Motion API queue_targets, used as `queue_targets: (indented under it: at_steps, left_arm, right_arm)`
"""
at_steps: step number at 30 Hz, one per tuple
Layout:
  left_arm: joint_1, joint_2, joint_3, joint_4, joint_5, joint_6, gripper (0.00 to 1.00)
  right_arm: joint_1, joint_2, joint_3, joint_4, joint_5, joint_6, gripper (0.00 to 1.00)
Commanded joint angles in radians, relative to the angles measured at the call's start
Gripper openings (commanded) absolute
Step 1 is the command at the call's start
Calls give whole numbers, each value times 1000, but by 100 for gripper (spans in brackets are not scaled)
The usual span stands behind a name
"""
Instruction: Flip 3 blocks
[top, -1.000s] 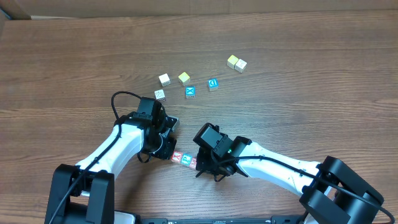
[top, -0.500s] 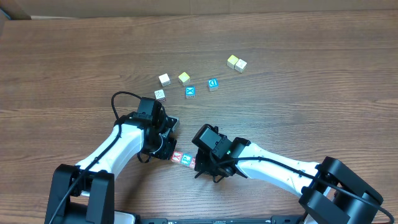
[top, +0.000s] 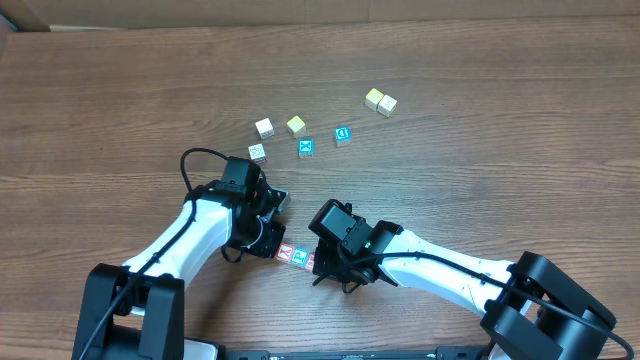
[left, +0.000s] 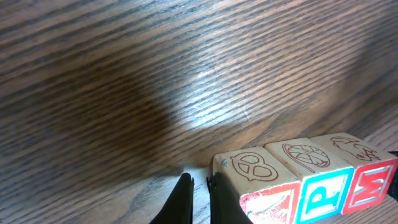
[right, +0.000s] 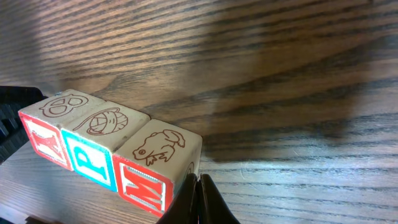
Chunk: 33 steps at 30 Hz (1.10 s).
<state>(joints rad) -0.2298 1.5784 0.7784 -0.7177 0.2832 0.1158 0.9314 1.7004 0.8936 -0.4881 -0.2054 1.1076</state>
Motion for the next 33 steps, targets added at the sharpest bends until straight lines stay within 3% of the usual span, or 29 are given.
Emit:
queue_targets:
  at_steps: [1, 33]
  left_arm:
    - [-17, 3, -8, -4, 21, 26, 4]
    - [-99, 3, -8, -11, 21, -93, 4]
  right_arm:
    - [5, 11, -5, 10, 4, 12, 4]
    - [5, 11, -4, 69, 41, 15, 4]
